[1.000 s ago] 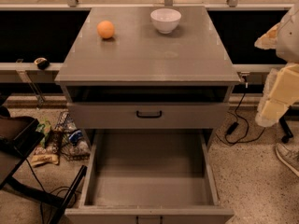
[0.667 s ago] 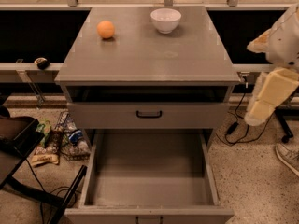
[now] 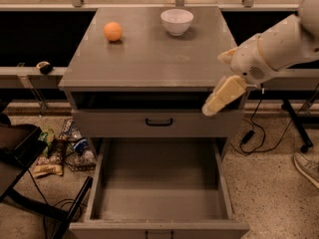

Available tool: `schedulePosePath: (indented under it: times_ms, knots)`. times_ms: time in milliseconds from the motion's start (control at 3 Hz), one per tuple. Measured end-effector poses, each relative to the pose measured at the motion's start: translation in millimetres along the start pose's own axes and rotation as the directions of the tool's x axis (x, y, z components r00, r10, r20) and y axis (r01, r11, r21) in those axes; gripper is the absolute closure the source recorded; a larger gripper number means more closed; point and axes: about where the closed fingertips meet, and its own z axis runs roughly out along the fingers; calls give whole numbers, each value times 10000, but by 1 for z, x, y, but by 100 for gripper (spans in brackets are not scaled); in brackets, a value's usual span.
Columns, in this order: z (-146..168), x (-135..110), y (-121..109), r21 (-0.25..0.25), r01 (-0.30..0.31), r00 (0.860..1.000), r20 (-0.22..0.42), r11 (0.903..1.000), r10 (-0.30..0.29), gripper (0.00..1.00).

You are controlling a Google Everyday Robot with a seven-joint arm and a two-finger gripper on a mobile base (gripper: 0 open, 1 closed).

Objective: Place orange into middle drawer

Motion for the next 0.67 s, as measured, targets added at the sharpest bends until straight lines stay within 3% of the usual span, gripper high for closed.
schedulePosePath:
  times_ms: [333,667]
  knots:
    - [44,-50,-41,509,-89,9892,1467,9987,14,0]
    - [69,-100,-63,1091,122,9736,2251,9940,-366,0]
